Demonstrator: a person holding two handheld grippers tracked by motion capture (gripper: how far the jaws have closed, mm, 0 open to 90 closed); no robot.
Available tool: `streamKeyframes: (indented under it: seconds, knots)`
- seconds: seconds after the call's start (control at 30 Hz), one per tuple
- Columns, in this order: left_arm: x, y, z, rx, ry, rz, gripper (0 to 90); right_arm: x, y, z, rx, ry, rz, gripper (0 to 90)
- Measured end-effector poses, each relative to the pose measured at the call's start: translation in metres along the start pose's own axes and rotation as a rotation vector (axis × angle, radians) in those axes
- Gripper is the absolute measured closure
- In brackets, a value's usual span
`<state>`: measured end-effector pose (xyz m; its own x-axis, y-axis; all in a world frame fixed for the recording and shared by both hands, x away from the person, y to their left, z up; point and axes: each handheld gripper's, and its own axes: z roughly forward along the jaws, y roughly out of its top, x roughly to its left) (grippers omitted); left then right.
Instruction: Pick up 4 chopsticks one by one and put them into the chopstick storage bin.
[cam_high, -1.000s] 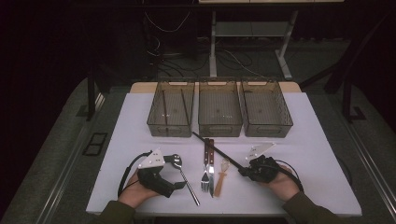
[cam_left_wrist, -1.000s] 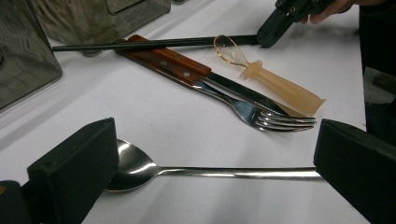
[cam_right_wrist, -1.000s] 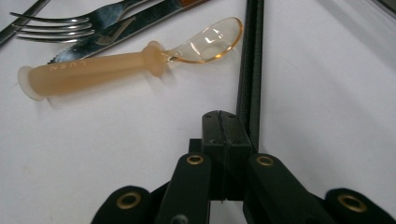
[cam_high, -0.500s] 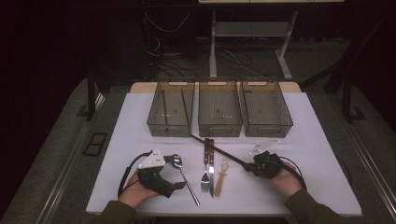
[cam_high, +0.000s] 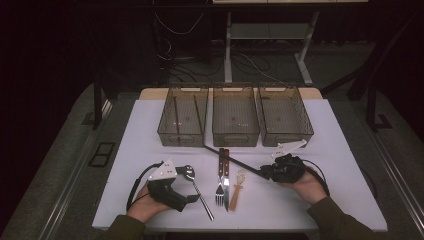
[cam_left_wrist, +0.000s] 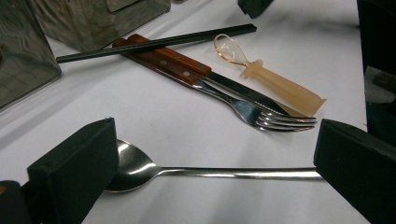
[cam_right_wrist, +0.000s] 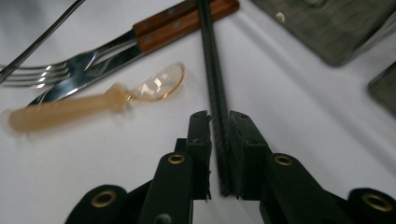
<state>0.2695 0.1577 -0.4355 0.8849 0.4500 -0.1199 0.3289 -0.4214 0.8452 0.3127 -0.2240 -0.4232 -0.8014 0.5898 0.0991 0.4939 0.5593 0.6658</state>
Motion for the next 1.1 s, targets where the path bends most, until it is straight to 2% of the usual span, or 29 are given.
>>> streamKeyframes:
  seconds: [0.23,0.4,0.57,0.8,1.1]
  knots:
    - [0.001,0.0,0.0,0.001,0.0,-0.003,0.0,-0.009,0.026,0.012,-0.021,0.035,-0.035,76.5]
    - [0.0,0.0,0.0,-0.004,-0.002,-0.004,0.0,-0.013,0.036,0.03,-0.01,0.057,-0.06,76.7]
    - [0.0,0.0,0.0,-0.005,-0.006,-0.003,0.0,-0.015,0.036,0.041,0.012,0.05,-0.069,77.6]
    - [0.0,0.0,0.0,-0.004,-0.006,-0.002,0.0,-0.015,0.035,0.044,0.015,0.069,-0.073,77.6]
    - [0.0,0.0,0.0,-0.003,-0.007,-0.001,0.0,-0.015,0.033,0.049,0.033,0.065,-0.08,78.7]
